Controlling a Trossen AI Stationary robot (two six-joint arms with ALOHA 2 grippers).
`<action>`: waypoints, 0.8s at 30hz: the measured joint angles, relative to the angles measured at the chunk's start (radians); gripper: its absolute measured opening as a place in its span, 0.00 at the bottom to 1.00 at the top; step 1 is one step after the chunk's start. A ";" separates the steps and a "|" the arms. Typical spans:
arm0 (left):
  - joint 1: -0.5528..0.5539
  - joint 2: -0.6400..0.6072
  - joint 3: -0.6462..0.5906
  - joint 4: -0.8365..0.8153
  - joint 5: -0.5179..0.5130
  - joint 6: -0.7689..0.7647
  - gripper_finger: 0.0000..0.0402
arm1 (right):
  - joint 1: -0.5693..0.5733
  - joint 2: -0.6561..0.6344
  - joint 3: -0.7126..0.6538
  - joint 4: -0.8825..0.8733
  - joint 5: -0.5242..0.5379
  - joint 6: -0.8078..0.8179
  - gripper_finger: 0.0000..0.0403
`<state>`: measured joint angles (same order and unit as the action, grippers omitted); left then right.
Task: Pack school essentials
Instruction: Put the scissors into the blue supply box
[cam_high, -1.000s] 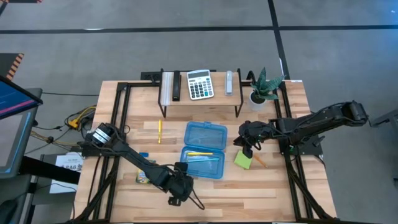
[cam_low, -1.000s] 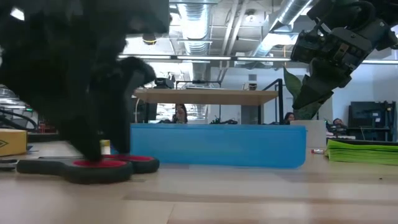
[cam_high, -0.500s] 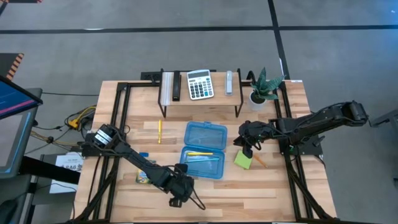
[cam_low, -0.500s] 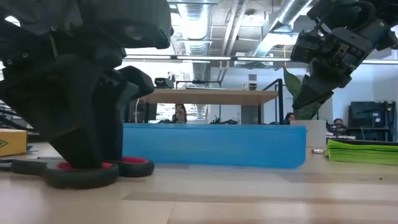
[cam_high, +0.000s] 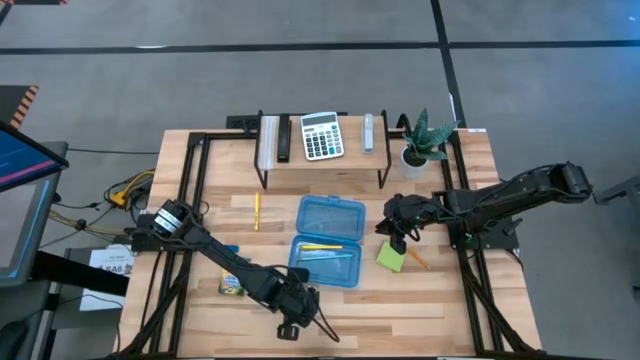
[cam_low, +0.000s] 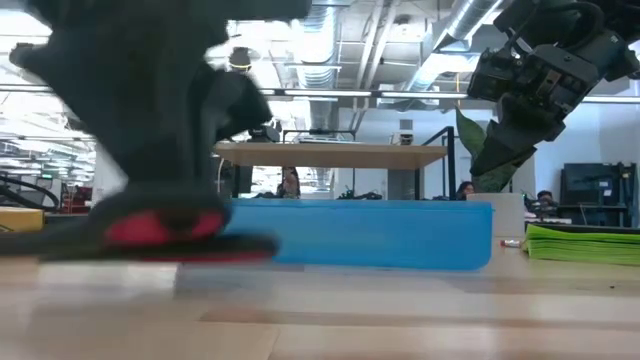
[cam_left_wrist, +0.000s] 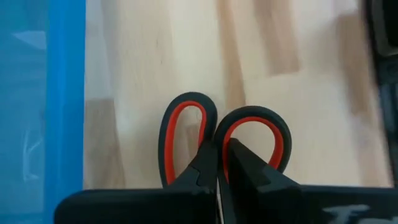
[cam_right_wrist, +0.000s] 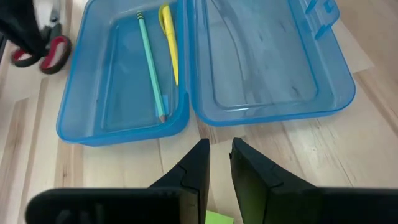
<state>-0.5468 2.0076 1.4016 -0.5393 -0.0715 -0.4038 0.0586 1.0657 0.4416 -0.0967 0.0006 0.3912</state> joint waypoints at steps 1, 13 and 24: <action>0.000 0.000 0.011 -0.012 0.000 0.004 0.01 | 0.000 0.000 0.000 0.000 0.000 0.000 0.22; 0.002 -0.001 0.107 -0.142 -0.033 0.055 0.00 | 0.000 0.000 0.000 -0.001 0.000 -0.005 0.22; 0.102 -0.005 0.244 -0.251 -0.142 0.264 0.00 | 0.000 0.000 0.000 0.008 0.000 -0.003 0.22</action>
<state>-0.4452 2.0029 1.6451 -0.7903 -0.2134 -0.1396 0.0586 1.0657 0.4416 -0.0887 0.0002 0.3883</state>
